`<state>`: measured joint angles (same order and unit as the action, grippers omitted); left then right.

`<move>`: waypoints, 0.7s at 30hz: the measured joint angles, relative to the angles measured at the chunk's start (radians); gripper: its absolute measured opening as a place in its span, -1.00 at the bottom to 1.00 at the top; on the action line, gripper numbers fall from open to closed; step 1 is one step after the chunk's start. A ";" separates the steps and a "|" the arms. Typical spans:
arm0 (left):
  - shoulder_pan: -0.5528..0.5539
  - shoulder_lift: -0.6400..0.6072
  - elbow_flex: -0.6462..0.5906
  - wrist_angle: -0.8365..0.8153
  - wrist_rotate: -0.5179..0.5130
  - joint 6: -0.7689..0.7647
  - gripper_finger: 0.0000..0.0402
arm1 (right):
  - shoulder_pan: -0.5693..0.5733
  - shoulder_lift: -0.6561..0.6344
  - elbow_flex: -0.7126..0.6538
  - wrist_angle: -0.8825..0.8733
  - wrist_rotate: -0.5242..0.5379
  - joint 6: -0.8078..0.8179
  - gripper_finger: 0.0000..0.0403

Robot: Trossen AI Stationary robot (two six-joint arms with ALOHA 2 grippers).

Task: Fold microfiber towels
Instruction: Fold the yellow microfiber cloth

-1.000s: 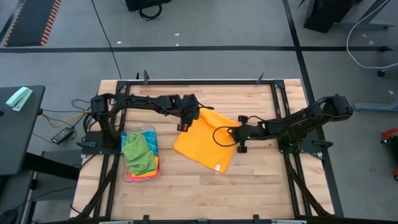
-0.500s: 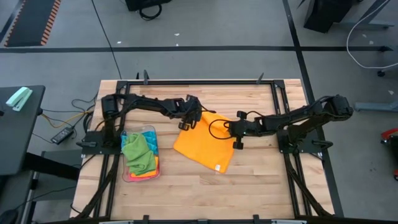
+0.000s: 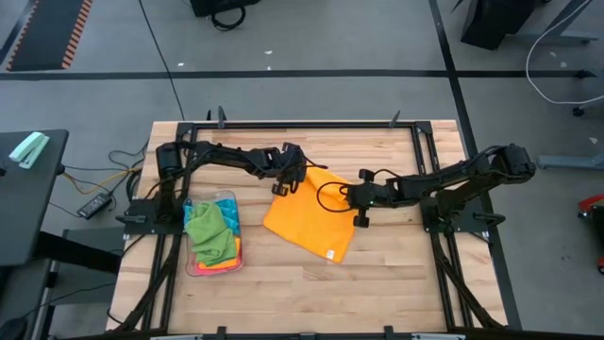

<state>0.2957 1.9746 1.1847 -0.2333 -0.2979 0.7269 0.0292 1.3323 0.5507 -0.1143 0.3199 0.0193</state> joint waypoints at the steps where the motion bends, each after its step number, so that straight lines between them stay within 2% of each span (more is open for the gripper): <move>1: 0.002 0.002 0.000 -0.008 0.001 0.000 -0.36 | 0.000 0.000 0.000 0.000 0.000 0.000 -0.98; 8: 0.002 0.028 0.002 0.008 0.004 0.018 -0.55 | 0.000 0.000 0.000 0.000 -0.006 0.005 -0.98; 14: -0.007 0.030 0.002 0.003 -0.021 0.018 -0.93 | 0.000 0.000 -0.001 -0.014 -0.026 -0.012 -0.98; 21: -0.027 0.030 0.009 -0.031 -0.058 0.017 -0.85 | -0.001 0.000 -0.001 -0.025 -0.047 -0.023 -0.98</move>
<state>0.2683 2.0045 1.1937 -0.2639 -0.3558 0.7443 0.0284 1.3323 0.5499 -0.1395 0.2733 -0.0032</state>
